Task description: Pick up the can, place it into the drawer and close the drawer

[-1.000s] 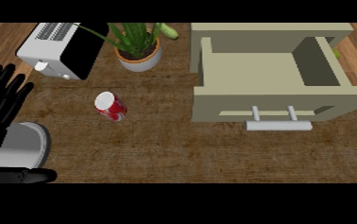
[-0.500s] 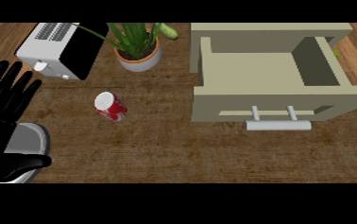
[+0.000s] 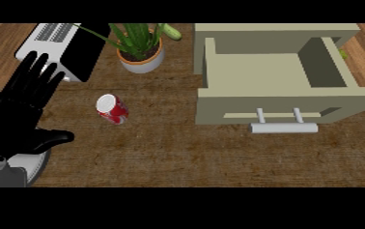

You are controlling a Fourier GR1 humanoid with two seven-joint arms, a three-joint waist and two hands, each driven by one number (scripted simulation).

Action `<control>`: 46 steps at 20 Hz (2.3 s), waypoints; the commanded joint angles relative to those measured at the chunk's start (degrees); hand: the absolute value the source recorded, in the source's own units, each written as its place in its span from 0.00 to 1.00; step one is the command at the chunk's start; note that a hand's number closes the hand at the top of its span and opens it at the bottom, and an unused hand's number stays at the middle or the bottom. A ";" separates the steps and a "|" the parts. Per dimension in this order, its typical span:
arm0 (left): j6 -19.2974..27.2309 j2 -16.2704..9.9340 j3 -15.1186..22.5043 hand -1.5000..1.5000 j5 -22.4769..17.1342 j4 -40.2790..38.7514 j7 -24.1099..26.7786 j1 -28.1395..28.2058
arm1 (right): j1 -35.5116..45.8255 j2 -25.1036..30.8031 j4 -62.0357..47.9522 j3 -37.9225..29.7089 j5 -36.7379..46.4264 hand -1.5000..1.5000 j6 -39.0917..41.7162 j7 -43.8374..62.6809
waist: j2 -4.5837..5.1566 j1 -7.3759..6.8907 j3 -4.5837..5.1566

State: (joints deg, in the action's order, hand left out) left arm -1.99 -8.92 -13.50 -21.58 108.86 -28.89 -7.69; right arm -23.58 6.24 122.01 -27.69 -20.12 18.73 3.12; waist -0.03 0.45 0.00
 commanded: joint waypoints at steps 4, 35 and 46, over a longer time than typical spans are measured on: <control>-0.09 1.51 1.47 0.00 4.77 -12.17 7.73 -2.65 | -3.17 1.36 1.06 -5.59 -5.64 0.00 4.65 1.62 | 0.02 0.31 0.01; -3.13 2.32 -0.61 0.00 12.25 -54.36 44.30 -3.87 | -0.05 -5.22 3.49 -11.29 -5.76 0.00 11.48 5.49 | 0.05 -0.03 0.02; -7.22 -0.45 -3.41 0.00 11.97 -76.57 55.91 -11.10 | 0.46 -2.50 2.12 -16.32 -10.44 0.00 13.52 7.46 | 0.13 0.38 0.05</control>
State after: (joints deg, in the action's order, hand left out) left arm -8.00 -9.68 -16.61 -10.27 39.41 20.97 -18.19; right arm -22.10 3.27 124.16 -42.17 -28.44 30.54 10.60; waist 0.08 0.59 0.04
